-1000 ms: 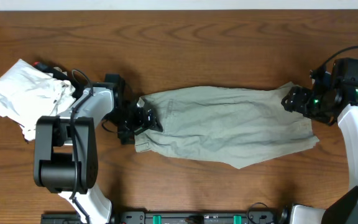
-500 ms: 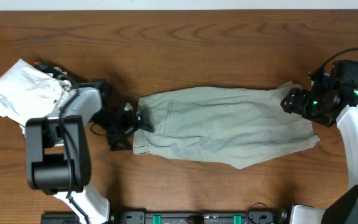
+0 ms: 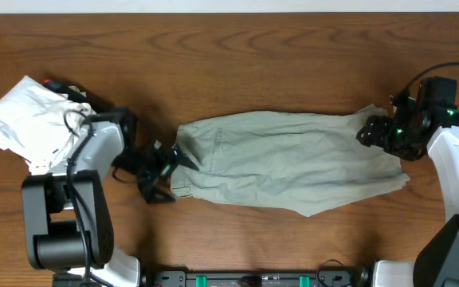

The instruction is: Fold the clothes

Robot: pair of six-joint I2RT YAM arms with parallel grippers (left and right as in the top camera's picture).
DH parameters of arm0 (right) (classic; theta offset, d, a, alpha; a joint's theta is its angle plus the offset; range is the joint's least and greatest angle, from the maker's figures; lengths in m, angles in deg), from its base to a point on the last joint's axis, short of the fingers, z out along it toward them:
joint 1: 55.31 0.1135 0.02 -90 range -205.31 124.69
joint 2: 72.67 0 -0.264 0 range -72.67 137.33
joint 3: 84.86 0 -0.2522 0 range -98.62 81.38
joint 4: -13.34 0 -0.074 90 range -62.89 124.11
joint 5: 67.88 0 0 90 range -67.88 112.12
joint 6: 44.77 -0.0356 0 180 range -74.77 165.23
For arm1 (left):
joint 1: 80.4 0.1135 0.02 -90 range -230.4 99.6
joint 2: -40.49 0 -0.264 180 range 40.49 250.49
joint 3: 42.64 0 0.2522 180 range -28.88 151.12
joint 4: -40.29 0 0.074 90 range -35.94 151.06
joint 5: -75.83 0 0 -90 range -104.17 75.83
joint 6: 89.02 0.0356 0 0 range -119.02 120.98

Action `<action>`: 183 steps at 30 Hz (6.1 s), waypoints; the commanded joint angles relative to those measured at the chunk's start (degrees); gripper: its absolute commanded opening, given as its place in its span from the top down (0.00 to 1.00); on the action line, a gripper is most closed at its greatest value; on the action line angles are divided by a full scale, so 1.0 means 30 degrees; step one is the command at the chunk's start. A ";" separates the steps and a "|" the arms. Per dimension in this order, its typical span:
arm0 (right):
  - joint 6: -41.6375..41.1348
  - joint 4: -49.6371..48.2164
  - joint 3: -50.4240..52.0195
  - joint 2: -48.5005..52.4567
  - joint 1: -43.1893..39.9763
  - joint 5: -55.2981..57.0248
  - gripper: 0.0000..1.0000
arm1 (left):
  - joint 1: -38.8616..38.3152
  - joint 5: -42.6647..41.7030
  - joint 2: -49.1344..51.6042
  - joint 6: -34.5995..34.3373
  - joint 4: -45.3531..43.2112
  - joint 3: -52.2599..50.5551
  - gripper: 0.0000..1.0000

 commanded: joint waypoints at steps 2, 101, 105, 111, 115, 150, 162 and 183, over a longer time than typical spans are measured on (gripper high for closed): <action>0.0255 0.0000 0.0117 0.0058 0.0087 0.0087 0.22 | 0.0015 -0.2055 -0.0102 -0.2688 -0.1800 -0.2331 0.02; -0.0182 0.3082 0.0109 0.0058 -0.0146 0.0532 0.19 | 0.1370 1.2743 -1.1519 0.1246 -1.1868 -0.1355 0.94; -0.0175 0.3096 0.0109 0.0058 -0.0124 0.0474 0.19 | 0.1370 1.0338 -1.1533 0.2244 -1.1577 -0.0495 0.94; 0.0233 0.3067 0.0109 0.0058 -0.0058 -0.0998 0.20 | 0.0634 0.8801 -1.1621 0.2681 -1.1307 0.0153 0.94; 0.2404 0.2922 0.0109 0.0058 0.0605 -0.5064 0.24 | -0.0459 0.8874 -1.1621 0.3315 -1.1147 0.0153 0.94; -0.9355 -1.6487 0.0109 1.1555 1.7792 -0.6178 0.96 | -0.5144 0.8867 -1.4994 0.4721 -0.9187 0.0175 0.94; -0.9347 -1.6786 0.0109 1.2422 1.7748 -0.6076 0.94 | -0.9253 0.8859 -1.5293 0.4503 -0.9165 0.0204 0.94; -0.7395 -1.1701 0.0109 0.6462 1.4185 -0.7162 0.78 | -1.0848 1.0025 -1.5081 0.4743 -0.9238 0.0204 0.94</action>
